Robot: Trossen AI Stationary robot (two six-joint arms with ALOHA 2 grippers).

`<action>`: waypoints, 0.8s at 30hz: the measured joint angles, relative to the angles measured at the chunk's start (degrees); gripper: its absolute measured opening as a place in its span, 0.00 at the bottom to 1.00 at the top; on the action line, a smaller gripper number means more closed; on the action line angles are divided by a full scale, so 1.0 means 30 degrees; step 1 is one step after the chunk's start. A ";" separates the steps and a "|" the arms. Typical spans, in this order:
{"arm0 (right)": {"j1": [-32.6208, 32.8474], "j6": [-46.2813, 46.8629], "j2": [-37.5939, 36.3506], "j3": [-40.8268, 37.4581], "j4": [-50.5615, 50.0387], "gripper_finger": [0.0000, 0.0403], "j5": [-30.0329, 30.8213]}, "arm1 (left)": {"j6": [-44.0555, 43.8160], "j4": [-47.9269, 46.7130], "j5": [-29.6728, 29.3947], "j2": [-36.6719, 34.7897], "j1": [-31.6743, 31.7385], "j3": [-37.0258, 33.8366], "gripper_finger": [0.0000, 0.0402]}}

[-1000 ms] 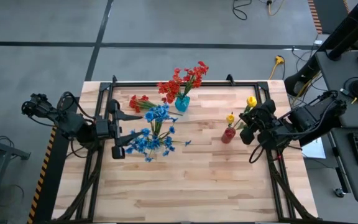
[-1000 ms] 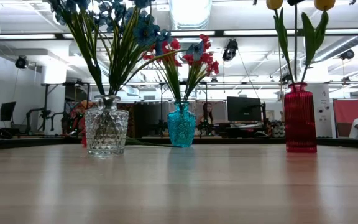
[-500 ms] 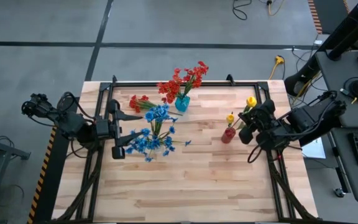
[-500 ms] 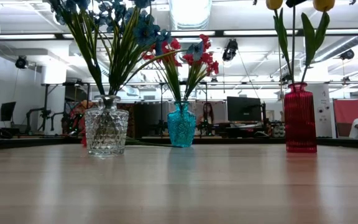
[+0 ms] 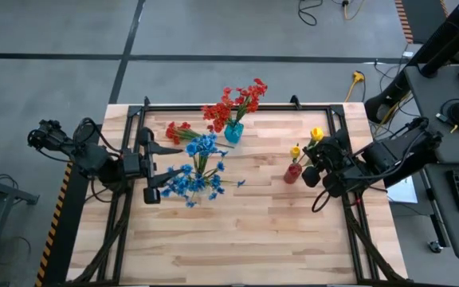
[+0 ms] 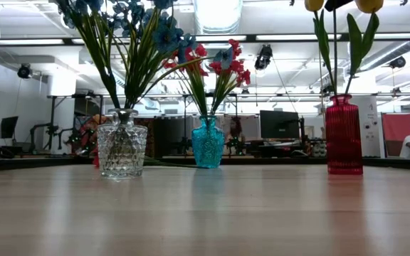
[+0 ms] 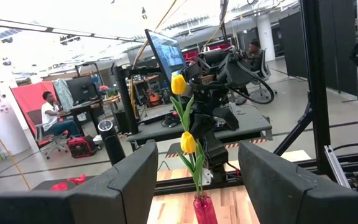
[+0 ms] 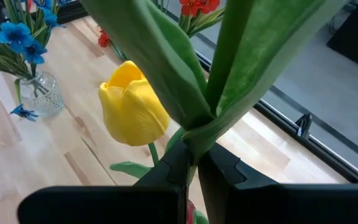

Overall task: Sort flowers into vase by color
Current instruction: Put the yellow flower into the red vase

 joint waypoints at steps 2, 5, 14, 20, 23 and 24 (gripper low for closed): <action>0.0000 0.0006 0.0028 0.0000 0.0012 0.04 -0.0008 | -0.0006 -0.0015 0.0000 0.0000 0.0006 0.0000 0.51; 0.0000 0.0035 0.0047 0.0000 -0.0001 0.04 -0.0084 | 0.0000 -0.0063 0.0000 0.0000 0.0000 -0.0007 0.51; 0.0000 0.0241 0.0071 0.0000 -0.0023 0.04 -0.0500 | -0.0007 -0.0106 0.0000 0.0000 0.0006 -0.0006 0.51; 0.0000 0.0237 0.0069 0.0000 -0.0015 0.04 -0.1086 | -0.0007 -0.0106 0.0000 0.0000 0.0004 -0.0003 0.51; 0.0000 0.0336 0.0069 0.0000 -0.0015 0.06 -0.1078 | -0.0007 -0.0099 0.0000 0.0000 0.0007 0.0000 0.51; 0.0000 0.0336 0.0069 0.0000 -0.0015 0.07 -0.1078 | -0.0007 -0.0099 -0.0006 0.0000 0.0000 0.0000 0.51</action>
